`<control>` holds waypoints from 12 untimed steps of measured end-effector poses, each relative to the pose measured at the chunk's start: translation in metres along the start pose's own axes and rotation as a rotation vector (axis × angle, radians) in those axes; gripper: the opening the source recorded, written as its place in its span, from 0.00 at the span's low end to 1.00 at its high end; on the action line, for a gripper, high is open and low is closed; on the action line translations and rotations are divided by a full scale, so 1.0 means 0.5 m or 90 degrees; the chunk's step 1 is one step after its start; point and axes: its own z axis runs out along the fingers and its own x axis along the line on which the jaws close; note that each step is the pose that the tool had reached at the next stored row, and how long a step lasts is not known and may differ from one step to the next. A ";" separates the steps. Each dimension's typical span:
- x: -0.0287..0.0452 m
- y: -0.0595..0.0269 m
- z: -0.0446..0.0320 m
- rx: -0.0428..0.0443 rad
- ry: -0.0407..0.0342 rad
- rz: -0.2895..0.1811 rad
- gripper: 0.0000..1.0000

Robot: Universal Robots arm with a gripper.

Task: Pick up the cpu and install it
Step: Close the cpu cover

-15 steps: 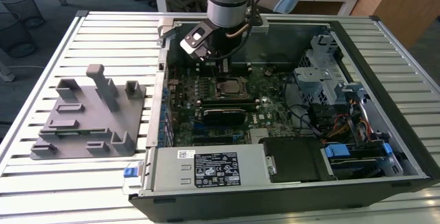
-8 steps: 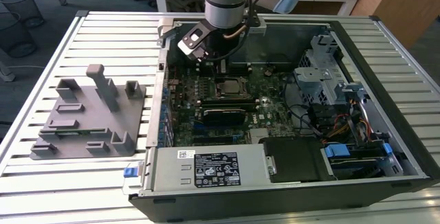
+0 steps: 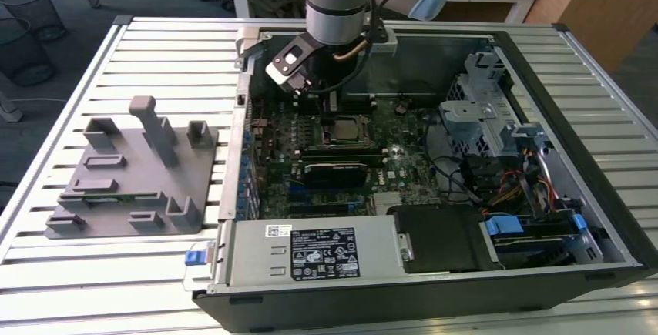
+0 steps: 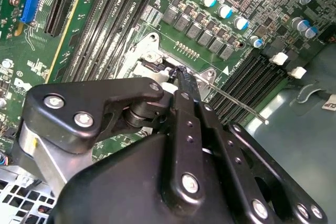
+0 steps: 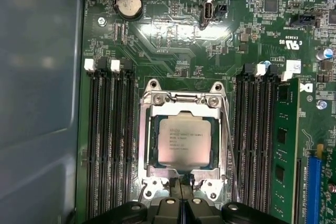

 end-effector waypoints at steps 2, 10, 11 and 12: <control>0.000 0.000 0.005 0.0000 0.0001 0.000 0.11; 0.000 0.000 0.020 0.0004 0.0000 0.000 0.11; 0.000 0.000 0.021 0.0005 0.0000 0.000 0.11; 0.000 0.000 0.023 0.0006 0.0000 0.000 0.11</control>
